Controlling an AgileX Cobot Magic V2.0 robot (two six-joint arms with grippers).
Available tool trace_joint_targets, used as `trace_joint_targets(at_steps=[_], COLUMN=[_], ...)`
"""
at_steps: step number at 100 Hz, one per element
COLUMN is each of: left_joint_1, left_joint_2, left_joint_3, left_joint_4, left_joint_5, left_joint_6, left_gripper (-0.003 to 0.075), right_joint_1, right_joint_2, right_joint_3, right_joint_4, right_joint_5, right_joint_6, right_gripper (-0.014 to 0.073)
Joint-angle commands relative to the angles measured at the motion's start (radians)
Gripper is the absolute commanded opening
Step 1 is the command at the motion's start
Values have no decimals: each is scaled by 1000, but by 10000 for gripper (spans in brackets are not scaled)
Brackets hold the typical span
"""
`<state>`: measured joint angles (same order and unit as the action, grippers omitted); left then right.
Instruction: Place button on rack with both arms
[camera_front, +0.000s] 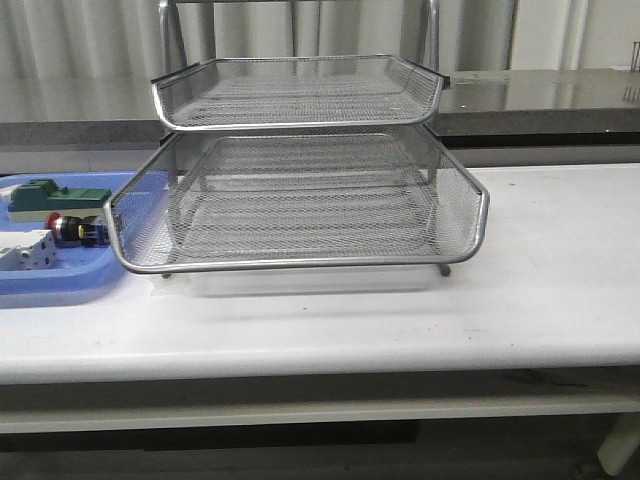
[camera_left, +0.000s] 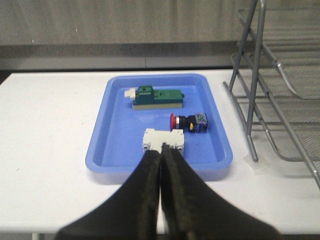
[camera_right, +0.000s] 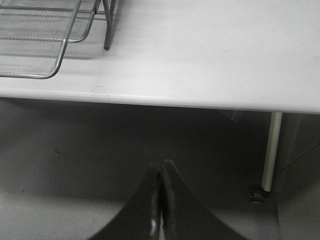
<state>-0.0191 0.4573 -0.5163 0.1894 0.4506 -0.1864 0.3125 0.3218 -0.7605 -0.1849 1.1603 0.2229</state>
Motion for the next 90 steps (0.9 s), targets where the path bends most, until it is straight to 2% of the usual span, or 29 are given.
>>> trace_joint_targets(at_steps=[1,23,57,73,83,90], left_joint_1=[-7,-7,-7,-7,-7,-7], left_joint_2=[124,460,801,874,890,890], left_joint_3=[-120,-368,-597,-658,-669,-669], left_joint_4=[17,19,19,4,-28,-53], left_joint_5=[23,221,272,292,296,296], left_joint_6=[-7,-7,-5,100,186,235], left_gripper=[4,4,4,8,75,180], right_joint_1=[-8,-8,-8,-8,-8,-8], right_joint_2=[8,8,8,8,8,8], right_joint_3=[-23,-23,-23,-23,-23,-23], right_joint_4=[-22,-22,-22,-22,-22,-22], right_joint_5=[-57,-55,-55,-55,-55,-55], right_joint_6=[-3,-3,-3,-3,-3,-3], right_gripper=[-70,-70,-70,-70,-70,-70])
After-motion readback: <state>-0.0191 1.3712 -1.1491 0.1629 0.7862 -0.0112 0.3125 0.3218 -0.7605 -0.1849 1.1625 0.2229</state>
